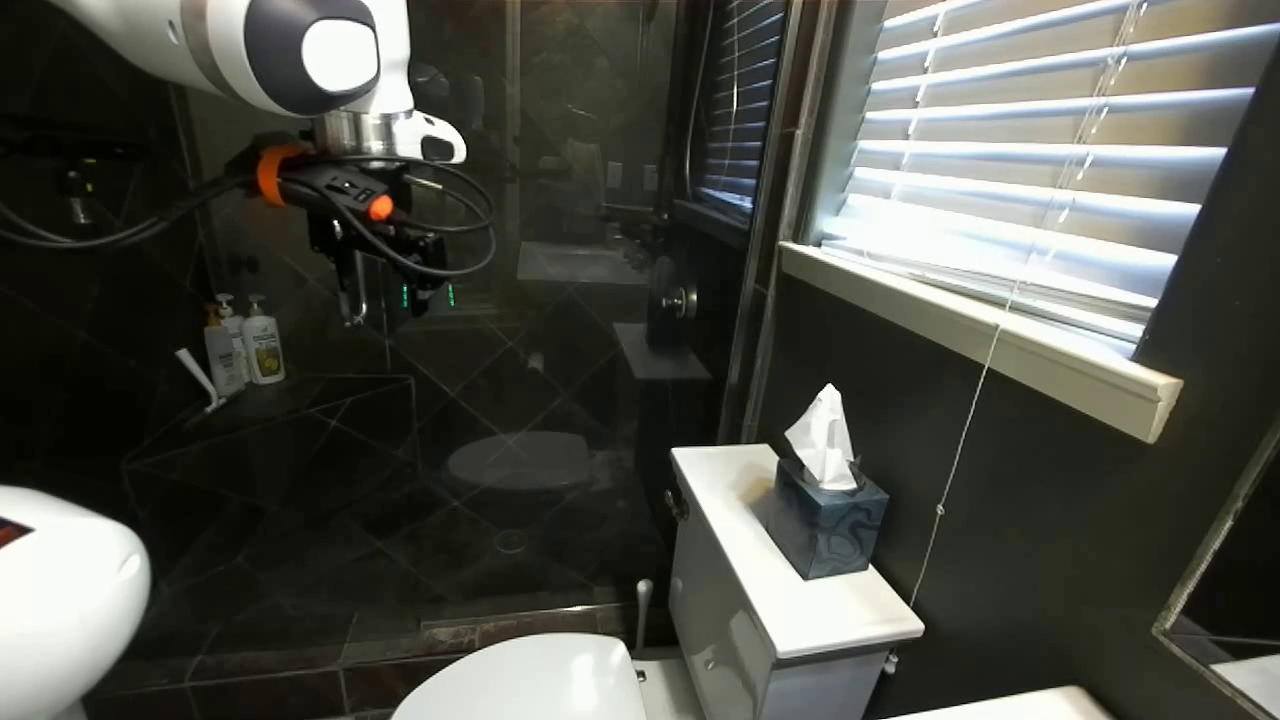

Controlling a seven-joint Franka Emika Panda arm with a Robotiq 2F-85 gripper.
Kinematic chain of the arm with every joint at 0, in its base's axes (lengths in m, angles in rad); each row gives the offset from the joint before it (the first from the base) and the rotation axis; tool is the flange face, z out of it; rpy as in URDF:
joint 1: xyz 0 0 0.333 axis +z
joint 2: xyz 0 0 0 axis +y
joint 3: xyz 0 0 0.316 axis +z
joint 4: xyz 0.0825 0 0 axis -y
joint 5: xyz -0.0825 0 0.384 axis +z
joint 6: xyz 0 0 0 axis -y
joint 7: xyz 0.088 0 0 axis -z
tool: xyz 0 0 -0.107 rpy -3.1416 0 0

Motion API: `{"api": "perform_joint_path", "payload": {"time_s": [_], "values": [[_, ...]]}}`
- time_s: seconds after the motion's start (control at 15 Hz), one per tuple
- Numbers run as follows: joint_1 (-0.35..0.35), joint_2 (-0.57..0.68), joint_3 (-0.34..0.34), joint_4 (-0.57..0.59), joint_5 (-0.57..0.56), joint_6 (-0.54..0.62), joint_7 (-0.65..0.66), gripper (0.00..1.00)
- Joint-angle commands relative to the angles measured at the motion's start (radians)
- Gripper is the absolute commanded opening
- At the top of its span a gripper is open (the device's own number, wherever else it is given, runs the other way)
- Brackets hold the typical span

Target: Open the blinds

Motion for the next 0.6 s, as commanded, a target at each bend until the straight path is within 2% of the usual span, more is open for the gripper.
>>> {"api": "perform_joint_path", "payload": {"time_s": [0.0, 0.53], "values": [[-0.073, 0.077, 0.026, 0.093, 0.007, 0.079, 0.117, 1.0], [-0.216, 0.327, -0.039, 0.452, -0.003, 0.205, 0.288, 1.0]]}}
